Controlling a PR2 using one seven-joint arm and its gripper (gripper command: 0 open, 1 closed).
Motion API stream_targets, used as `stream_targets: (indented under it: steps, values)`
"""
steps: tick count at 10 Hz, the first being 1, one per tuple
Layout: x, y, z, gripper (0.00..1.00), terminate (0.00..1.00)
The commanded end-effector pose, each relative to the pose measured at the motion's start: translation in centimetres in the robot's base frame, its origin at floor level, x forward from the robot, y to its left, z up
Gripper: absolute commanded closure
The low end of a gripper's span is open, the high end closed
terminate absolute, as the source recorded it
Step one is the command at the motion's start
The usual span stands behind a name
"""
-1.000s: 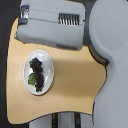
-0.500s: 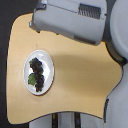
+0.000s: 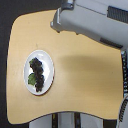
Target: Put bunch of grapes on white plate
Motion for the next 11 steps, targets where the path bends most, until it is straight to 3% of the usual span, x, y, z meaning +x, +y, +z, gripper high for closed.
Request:
stream_targets:
  steps: [1, 10, 11]
  values:
    - [-2.2, -9.4, 1.1, 0.00, 0.00]
    - [-0.2, -20.7, 0.4, 0.00, 0.00]
    - [0.0, -21.4, 0.0, 0.00, 1.00]
